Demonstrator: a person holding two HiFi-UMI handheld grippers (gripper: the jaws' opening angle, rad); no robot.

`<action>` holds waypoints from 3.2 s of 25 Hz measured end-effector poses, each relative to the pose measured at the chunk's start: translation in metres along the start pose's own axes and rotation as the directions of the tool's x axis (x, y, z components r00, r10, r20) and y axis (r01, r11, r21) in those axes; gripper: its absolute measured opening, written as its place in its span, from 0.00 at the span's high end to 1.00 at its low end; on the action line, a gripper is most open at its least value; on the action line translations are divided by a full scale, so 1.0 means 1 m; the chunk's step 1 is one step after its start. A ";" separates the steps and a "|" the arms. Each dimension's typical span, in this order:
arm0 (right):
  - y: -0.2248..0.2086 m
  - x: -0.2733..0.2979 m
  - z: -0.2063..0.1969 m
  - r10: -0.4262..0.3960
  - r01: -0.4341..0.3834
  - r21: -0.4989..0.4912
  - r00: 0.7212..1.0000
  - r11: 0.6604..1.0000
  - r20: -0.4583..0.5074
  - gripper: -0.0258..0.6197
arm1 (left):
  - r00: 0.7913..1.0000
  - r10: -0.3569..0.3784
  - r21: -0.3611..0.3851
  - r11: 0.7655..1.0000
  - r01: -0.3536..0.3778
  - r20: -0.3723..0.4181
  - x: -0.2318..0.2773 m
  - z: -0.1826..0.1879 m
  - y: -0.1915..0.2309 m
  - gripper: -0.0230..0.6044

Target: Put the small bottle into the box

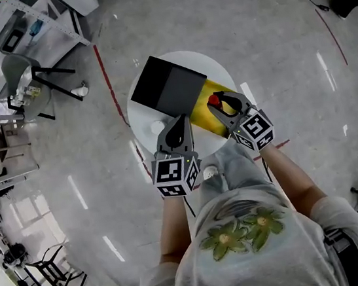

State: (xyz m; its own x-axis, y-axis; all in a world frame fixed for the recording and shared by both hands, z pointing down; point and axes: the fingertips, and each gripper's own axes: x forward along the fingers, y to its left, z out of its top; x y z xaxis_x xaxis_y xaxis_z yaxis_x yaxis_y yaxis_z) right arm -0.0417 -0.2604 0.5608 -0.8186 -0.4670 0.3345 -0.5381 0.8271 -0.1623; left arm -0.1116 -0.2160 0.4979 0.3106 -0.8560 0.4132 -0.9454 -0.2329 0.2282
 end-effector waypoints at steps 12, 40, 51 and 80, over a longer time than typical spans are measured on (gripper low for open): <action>-0.017 0.027 -0.043 0.005 -0.004 0.012 0.996 1.000 -0.094 0.73 | 0.999 0.019 -0.023 1.000 -0.020 -0.044 0.015 -0.019 0.012 0.96; -0.022 0.056 -0.119 -0.003 -0.021 -0.078 0.956 0.997 -0.294 0.75 | 0.996 0.025 -0.059 0.998 -0.030 -0.084 0.031 -0.035 0.023 0.96; -0.014 0.062 -0.124 0.018 -0.066 -0.140 0.948 0.988 -0.316 0.75 | 0.997 0.013 -0.066 0.998 -0.019 -0.082 0.035 -0.036 0.021 0.96; 0.018 0.004 0.008 -0.021 0.022 0.008 0.997 1.000 -0.068 0.74 | 0.999 -0.023 -0.052 0.998 0.025 0.035 -0.004 0.005 -0.003 0.96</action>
State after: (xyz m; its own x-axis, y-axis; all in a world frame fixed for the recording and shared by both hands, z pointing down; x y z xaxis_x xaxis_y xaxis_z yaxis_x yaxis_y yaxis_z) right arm -0.0565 -0.2495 0.5516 -0.7914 -0.4620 0.4004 -0.5576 0.8140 -0.1627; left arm -0.1105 -0.2146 0.4909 0.3289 -0.8659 0.3770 -0.9309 -0.2301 0.2838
